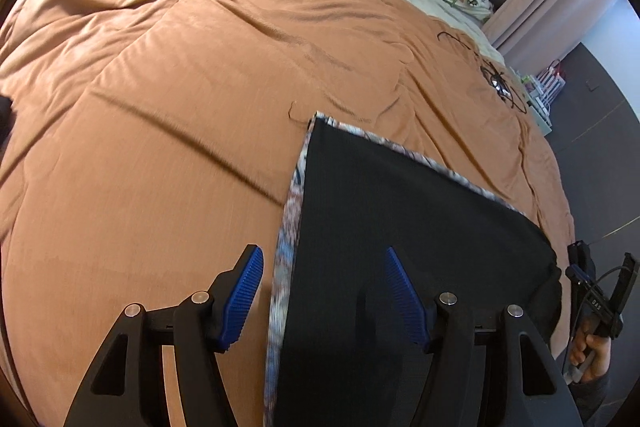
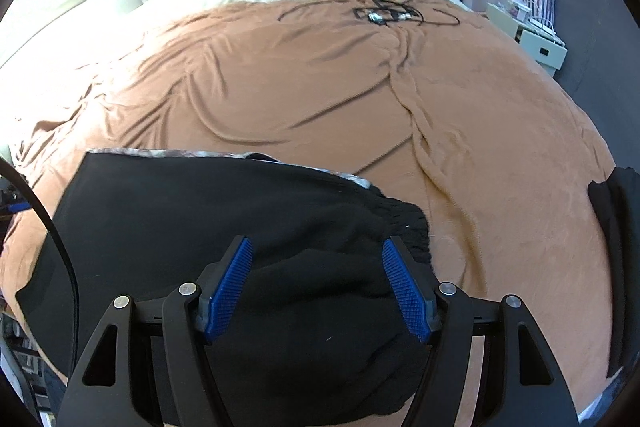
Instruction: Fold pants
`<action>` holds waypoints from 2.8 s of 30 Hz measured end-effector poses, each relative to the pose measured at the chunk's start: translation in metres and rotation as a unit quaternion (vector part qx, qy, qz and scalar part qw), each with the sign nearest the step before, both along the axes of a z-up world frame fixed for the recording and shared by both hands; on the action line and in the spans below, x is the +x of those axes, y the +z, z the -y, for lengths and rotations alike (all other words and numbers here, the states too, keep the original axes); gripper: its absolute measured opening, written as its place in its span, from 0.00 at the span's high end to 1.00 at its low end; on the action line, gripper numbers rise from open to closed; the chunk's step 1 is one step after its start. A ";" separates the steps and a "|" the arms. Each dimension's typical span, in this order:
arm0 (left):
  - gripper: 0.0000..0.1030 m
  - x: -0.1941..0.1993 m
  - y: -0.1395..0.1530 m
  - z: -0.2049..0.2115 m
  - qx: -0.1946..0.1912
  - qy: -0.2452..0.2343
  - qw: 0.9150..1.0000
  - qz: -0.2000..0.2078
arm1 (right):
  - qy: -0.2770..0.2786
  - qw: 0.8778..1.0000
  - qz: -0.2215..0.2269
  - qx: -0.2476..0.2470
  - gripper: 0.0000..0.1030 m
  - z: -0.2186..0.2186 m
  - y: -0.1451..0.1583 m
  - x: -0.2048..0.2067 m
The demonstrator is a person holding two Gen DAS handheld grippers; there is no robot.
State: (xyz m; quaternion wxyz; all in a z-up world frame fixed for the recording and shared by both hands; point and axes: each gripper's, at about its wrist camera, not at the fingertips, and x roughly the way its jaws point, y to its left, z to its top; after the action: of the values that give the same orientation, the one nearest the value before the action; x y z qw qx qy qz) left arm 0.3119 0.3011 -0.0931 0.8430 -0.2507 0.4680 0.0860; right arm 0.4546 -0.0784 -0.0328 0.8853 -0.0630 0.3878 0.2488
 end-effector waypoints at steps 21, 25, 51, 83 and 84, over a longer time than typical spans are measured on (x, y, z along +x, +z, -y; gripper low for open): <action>0.28 -0.109 -0.019 0.037 -0.045 0.040 0.998 0.015 | 0.061 0.998 -0.007 0.029 0.35 -0.011 -0.009 -0.082; 0.29 -0.125 -0.030 0.037 -0.066 0.059 0.996 0.013 | 0.073 0.997 -0.011 0.032 0.35 -0.018 -0.010 -0.089; 0.33 -0.160 -0.070 0.050 -0.233 0.161 0.954 0.096 | 0.093 0.989 -0.054 0.101 0.40 -0.057 -0.056 -0.097; 0.88 -0.186 -0.081 0.049 -0.248 0.214 0.937 0.124 | 0.144 0.986 -0.084 0.009 0.74 -0.109 -0.032 -0.109; 0.88 -0.186 -0.080 0.049 -0.246 0.215 0.937 0.124 | 0.139 0.987 -0.082 0.005 0.74 -0.112 -0.031 -0.104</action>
State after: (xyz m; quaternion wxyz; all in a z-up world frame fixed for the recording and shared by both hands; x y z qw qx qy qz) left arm 0.1257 0.2521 -0.1735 0.7678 -0.5537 0.3010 0.1151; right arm 0.3507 0.0339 -0.0640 0.8076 -0.0908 0.4454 0.3757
